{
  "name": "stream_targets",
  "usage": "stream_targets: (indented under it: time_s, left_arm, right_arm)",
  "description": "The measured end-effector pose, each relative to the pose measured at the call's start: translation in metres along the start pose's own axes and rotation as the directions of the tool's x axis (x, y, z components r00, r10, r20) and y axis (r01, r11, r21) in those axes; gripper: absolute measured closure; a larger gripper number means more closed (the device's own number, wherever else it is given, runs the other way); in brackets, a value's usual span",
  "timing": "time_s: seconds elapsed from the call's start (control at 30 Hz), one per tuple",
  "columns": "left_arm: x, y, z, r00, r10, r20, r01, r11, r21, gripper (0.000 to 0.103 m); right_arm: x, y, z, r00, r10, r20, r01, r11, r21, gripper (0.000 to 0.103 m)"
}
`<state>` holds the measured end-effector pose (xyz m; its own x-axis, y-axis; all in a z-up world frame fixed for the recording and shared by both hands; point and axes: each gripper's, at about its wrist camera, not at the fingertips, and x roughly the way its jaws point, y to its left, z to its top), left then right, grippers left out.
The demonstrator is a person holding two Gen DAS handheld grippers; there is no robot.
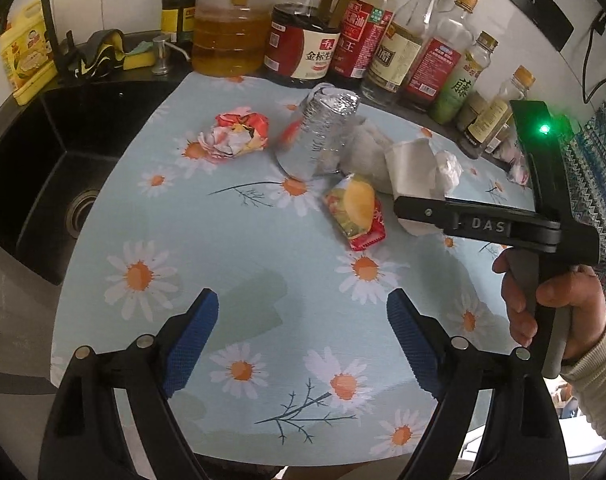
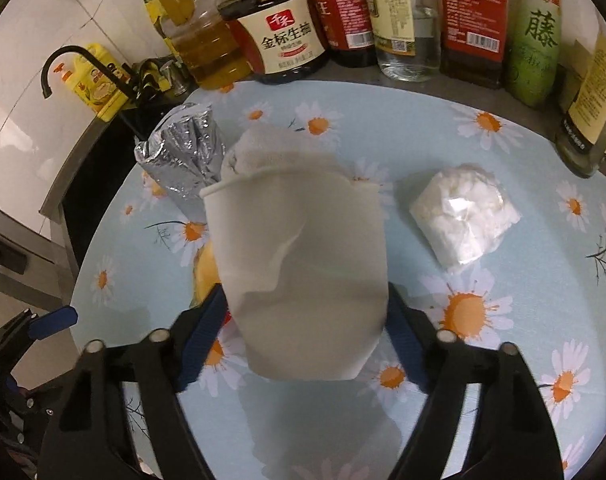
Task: Collect trash
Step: 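Grasp the white folded tissue with the right tool and lift it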
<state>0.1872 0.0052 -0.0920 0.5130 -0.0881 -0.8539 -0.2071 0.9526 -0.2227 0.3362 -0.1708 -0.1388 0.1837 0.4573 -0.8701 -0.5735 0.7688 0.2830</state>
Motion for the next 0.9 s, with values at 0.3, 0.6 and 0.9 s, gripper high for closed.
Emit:
stream_targets:
  time_s: [0.3,0.6,0.9]
  left_arm:
    - [0.01,-0.004,0.006,1.0,0.006,-0.022,-0.006,1.0,0.004,0.019]
    - [0.031,-0.016,0.022,0.999,-0.012,-0.045,0.013,1.0,0.025,0.019]
    - [0.07,-0.044,0.046,0.997,-0.041,-0.071,0.048,0.994,0.097,0.019]
  right_arm:
    - [-0.004,0.0,-0.002,0.999,0.024,0.022,-0.024,0.999,-0.024,0.037]
    - [-0.022,-0.013,-0.012,0.998,0.052,0.045,-0.052,0.999,0.005,0.037]
    - [-0.056,-0.039,-0.022,0.995,0.058,0.086,-0.064,0.996,0.064,0.037]
